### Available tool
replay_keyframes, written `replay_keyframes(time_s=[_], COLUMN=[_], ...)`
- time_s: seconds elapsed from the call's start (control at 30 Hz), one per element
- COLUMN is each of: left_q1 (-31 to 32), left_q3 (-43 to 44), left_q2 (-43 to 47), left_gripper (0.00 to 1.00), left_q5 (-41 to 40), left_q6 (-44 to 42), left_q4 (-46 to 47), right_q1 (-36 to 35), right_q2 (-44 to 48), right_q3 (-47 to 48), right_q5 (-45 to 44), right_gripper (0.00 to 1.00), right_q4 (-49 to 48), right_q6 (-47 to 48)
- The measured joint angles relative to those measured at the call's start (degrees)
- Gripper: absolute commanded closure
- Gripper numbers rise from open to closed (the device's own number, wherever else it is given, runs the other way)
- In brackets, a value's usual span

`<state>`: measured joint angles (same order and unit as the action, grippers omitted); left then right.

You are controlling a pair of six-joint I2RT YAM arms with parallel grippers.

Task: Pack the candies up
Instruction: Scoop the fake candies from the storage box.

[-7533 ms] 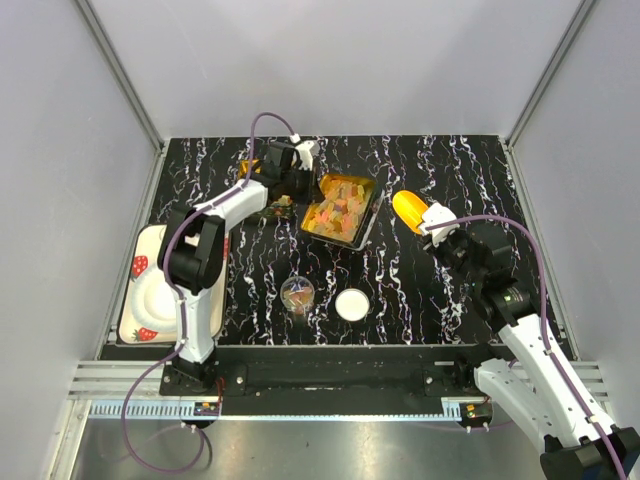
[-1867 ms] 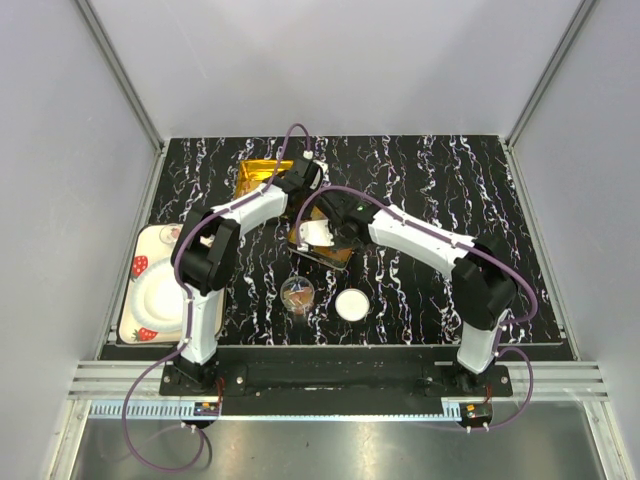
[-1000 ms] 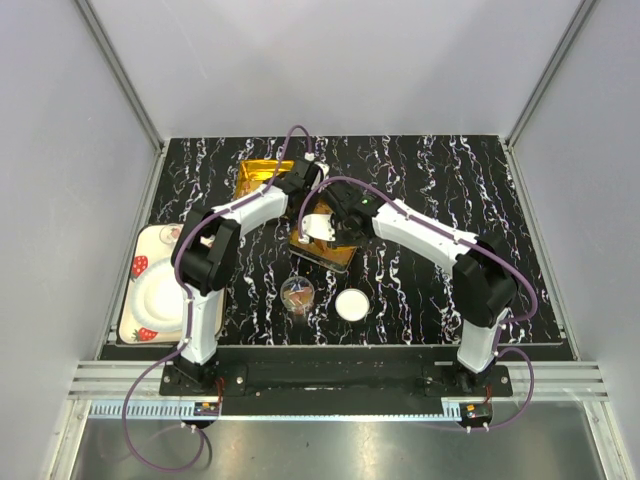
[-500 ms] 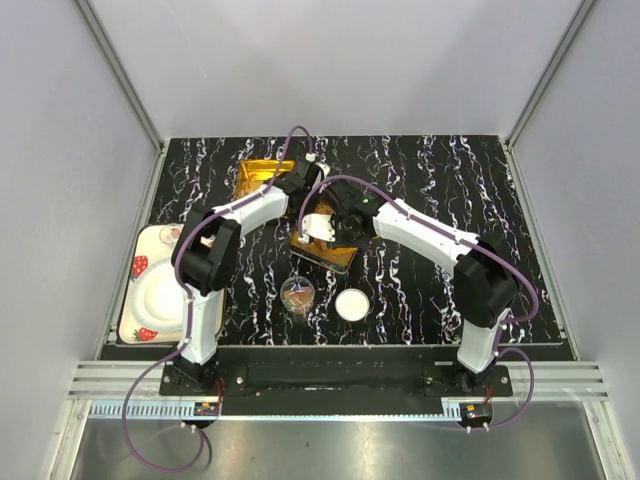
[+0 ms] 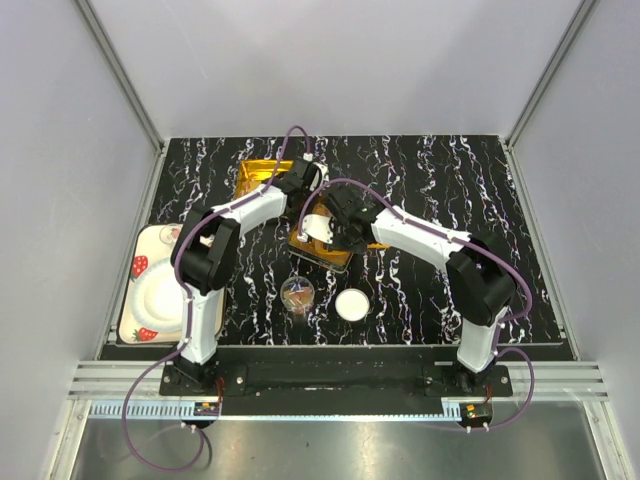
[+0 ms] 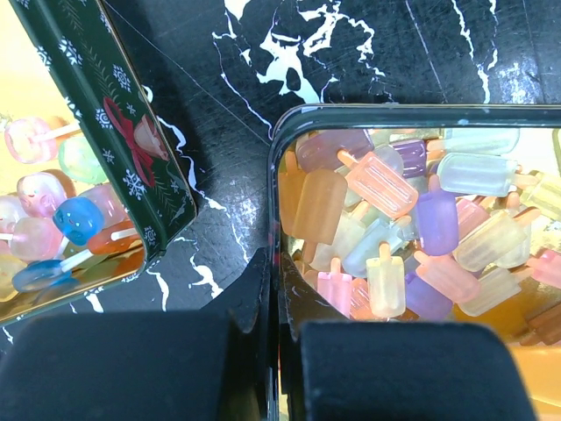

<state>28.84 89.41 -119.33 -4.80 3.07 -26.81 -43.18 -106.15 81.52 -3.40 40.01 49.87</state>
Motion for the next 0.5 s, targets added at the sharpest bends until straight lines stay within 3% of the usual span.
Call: replay_keyframes(time_s=[0.5], left_q1=[-0.4], left_q3=[0.0], left_q2=[-0.1], left_gripper=[1.00], left_q5=[-0.5], left_q6=[-0.3], left_q4=[-0.1], right_q1=[0.1], right_q2=[0.3], right_q3=[-3.5], right_q5=[0.0], right_gripper=[1.00], right_q4=[-7.0], right_q6=[-7.0])
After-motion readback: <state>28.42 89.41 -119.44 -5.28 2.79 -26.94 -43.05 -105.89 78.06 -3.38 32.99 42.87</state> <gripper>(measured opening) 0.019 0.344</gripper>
